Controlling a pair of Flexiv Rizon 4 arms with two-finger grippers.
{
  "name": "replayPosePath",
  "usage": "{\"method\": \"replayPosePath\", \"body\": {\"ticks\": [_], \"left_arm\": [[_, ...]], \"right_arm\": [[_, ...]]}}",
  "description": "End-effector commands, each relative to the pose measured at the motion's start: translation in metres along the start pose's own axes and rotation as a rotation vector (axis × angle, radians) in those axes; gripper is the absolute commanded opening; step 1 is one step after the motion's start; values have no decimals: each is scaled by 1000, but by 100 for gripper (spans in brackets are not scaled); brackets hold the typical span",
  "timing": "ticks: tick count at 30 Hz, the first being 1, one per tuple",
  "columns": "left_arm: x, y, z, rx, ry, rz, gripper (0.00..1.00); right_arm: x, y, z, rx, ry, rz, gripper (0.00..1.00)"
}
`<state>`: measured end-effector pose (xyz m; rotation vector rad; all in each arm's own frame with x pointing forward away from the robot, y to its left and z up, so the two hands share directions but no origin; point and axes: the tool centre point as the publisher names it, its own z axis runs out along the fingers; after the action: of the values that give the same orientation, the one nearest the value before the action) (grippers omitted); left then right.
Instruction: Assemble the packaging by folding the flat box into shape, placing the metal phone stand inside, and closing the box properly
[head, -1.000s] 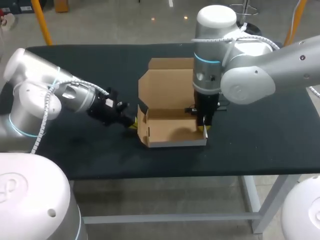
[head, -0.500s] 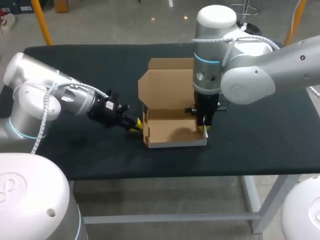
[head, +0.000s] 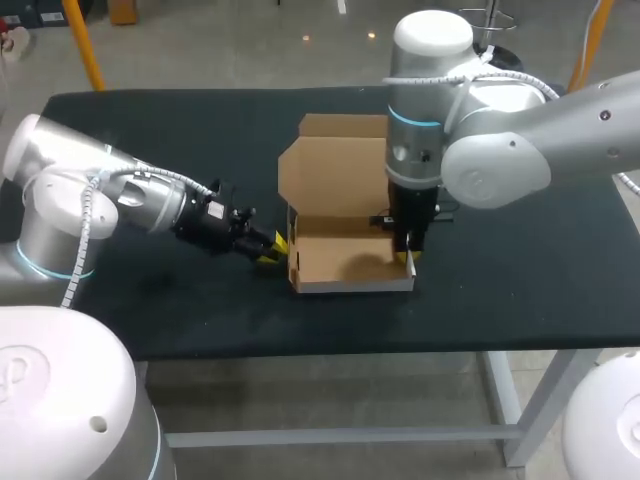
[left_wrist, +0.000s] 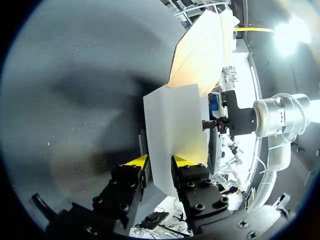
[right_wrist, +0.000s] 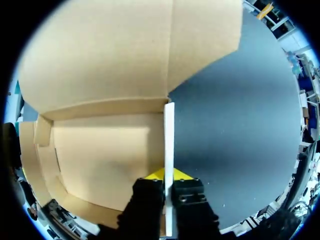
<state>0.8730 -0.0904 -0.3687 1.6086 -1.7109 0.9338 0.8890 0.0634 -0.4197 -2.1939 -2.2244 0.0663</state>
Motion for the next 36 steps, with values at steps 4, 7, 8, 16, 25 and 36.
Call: {"method": "replayPosePath", "body": {"ticks": [4,7,8,16,25,36], "left_arm": [[-2,0,-3,11,17,-5,35],[-2,0,-4,14,21,-8,35],[-2,0,-4,14,22,-8,35],[5,1,-1,10,35,3,36],[14,1,7,-7,30,20,38],[20,0,17,-23,4,19,39]], "right_arm": [[1,1,-1,4,-2,0,0],[1,1,-1,4,-2,0,0],[1,1,-1,4,-2,0,0],[1,1,-1,4,-2,0,0],[1,1,-1,4,-2,0,0],[1,1,-1,4,-2,0,0]]}}
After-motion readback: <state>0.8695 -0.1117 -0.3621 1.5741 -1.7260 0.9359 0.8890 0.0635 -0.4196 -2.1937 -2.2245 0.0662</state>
